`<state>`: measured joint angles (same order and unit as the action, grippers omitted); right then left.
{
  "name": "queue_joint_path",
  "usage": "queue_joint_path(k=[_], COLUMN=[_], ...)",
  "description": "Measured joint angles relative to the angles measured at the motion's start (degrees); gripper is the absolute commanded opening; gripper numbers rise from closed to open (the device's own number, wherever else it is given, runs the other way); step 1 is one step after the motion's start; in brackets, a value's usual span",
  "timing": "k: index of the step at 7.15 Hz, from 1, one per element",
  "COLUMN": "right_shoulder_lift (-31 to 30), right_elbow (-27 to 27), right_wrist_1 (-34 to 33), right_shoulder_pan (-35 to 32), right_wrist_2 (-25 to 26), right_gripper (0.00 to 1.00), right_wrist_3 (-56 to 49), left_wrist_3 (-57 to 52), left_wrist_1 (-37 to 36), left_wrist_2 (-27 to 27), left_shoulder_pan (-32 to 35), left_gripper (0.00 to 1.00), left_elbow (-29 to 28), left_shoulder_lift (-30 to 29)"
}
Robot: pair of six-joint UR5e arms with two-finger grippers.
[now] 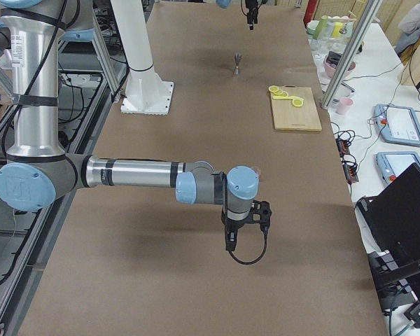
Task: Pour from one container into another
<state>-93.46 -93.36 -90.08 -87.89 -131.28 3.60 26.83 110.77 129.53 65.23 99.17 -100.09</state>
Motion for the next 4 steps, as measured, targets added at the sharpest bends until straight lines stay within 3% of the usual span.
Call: queue_joint_path(k=[4], right_shoulder_lift=[0.03], right_elbow=[0.22], right_wrist_1=[0.16], right_shoulder_pan=[0.08], right_wrist_2=[-0.08], right_gripper=[1.00], right_wrist_3=[0.00], left_wrist_3=[-18.47], left_wrist_1=[-5.09], left_wrist_2=[4.50], left_shoulder_pan=[11.57], left_gripper=[0.98], left_elbow=[-5.32], left_shoulder_lift=[8.93])
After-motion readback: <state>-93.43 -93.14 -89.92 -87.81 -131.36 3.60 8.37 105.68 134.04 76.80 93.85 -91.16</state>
